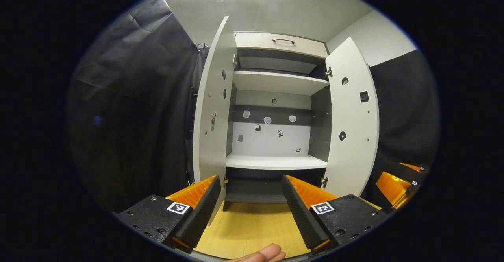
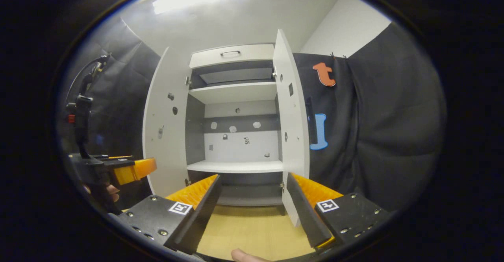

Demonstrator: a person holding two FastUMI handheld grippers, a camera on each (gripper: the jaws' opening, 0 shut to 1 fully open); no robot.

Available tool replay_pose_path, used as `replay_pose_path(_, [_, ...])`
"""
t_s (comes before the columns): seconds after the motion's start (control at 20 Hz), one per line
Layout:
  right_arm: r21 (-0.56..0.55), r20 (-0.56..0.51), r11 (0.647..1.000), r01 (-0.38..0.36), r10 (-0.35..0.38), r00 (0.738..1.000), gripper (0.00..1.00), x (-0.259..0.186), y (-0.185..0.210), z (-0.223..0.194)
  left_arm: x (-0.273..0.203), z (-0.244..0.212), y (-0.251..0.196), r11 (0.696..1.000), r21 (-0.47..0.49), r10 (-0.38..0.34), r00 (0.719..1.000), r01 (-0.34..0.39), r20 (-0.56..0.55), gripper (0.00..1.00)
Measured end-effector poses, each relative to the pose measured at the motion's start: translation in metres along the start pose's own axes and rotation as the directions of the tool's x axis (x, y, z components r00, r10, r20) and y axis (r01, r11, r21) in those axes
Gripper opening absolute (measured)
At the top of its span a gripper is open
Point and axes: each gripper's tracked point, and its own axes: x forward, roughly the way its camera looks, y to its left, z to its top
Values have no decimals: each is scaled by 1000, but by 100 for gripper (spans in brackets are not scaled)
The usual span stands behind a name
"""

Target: Open the right door of the double-door shoe cabinet with the right hand, and open the left door with the left hand.

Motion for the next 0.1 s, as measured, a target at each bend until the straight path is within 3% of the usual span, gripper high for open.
replay_pose_path(0.1, [2,-8,1000,14,-14,1000,94,0,-7,-4,-1,0,-2,1000,-12,0,1000,0,6,96])
